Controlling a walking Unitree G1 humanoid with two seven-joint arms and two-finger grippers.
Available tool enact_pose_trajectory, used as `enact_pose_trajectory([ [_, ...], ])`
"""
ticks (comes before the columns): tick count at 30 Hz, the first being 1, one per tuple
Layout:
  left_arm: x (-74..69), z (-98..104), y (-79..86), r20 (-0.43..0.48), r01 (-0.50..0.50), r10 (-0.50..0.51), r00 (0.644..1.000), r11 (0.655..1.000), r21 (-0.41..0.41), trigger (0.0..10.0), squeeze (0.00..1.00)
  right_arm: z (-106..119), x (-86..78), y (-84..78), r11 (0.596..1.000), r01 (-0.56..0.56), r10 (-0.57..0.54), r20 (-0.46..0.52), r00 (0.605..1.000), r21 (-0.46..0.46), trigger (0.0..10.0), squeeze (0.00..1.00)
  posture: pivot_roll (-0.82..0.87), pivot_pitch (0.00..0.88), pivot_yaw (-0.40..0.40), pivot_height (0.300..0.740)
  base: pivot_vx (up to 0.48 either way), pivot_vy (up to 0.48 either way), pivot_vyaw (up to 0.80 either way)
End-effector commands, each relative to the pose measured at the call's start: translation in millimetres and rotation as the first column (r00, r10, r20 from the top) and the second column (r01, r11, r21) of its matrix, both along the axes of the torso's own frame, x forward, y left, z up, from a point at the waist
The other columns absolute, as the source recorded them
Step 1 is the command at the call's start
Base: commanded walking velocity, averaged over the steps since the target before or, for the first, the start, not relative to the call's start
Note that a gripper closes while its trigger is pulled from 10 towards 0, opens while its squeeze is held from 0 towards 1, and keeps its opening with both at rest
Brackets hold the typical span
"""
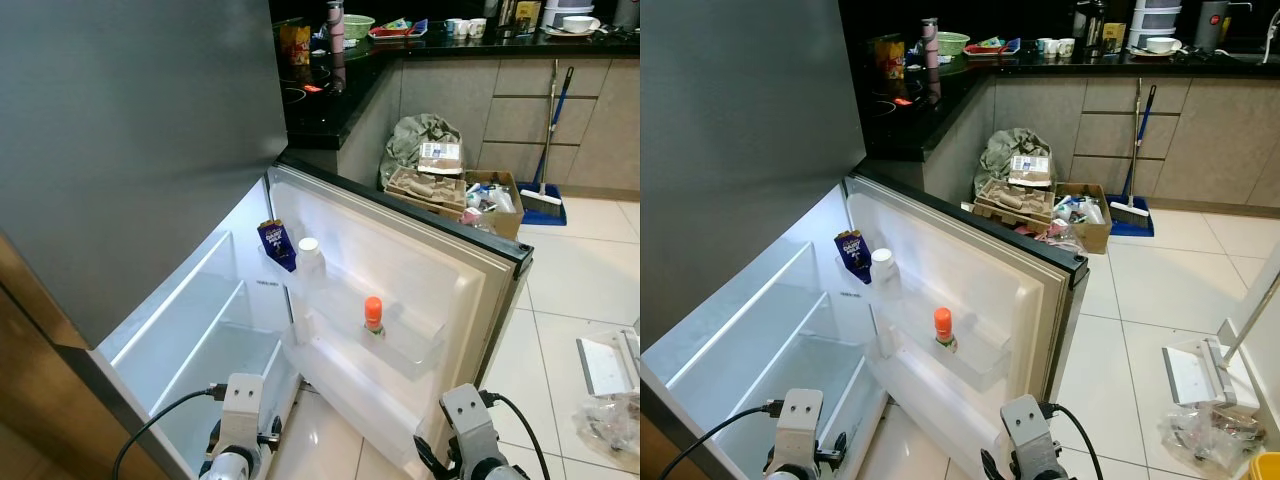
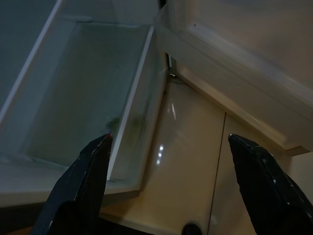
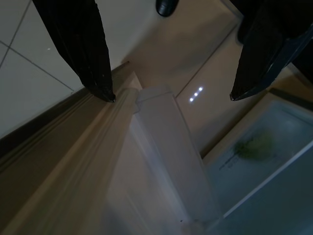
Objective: Restocking fridge
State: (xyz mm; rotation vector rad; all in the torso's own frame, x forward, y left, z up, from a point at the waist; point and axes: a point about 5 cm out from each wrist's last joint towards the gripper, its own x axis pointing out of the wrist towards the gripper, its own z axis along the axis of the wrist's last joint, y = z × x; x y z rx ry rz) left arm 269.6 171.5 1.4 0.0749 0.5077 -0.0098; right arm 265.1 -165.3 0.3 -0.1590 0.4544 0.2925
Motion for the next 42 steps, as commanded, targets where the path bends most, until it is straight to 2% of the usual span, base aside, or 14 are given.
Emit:
enact_pose_trajectory([
  [1,-3.9,-5,1.2,-0.038,-0.006,0.005,0.999,1.000,-0.013,10.0,0.00,-6,-5.1,-0.9,0.999,0.028,-0.028,-0.021,0.999,0.016,10.0,0.00,-0.07,0.099,0.062,0.740,0.000,0.000,0.00],
  [5,-4.5,-6,-3.2,-0.041,-0.018,0.016,0.999,0.998,-0.060,10.0,0.00,-11,-9.0,-3.5,0.999,0.050,-0.049,-0.040,0.998,0.015,10.0,0.00,-0.08,0.102,0.077,0.740,0.000,0.000,0.00],
  [13,-4.4,-5,-14.3,-0.032,0.042,-0.044,0.998,0.997,-0.061,10.0,0.00,-12,-12.7,-4.9,0.998,0.063,-0.062,-0.037,0.997,0.022,10.0,0.00,-0.09,0.112,0.088,0.740,0.000,0.000,0.00],
  [21,-4.6,-4,-19.0,-0.032,0.051,-0.054,0.998,0.995,-0.081,10.0,0.00,-10,-11.8,-4.6,0.998,0.054,-0.053,-0.032,0.998,0.026,10.0,0.00,-0.09,0.120,0.088,0.740,0.000,-0.310,0.00],
  [42,-9.3,-5,-19.2,-0.045,0.064,-0.068,0.997,0.994,-0.084,10.0,0.00,-11,-17.7,-5.0,0.999,0.027,-0.027,-0.035,0.999,0.017,10.0,0.00,-0.10,0.132,0.094,0.740,0.000,-0.346,0.00],
])
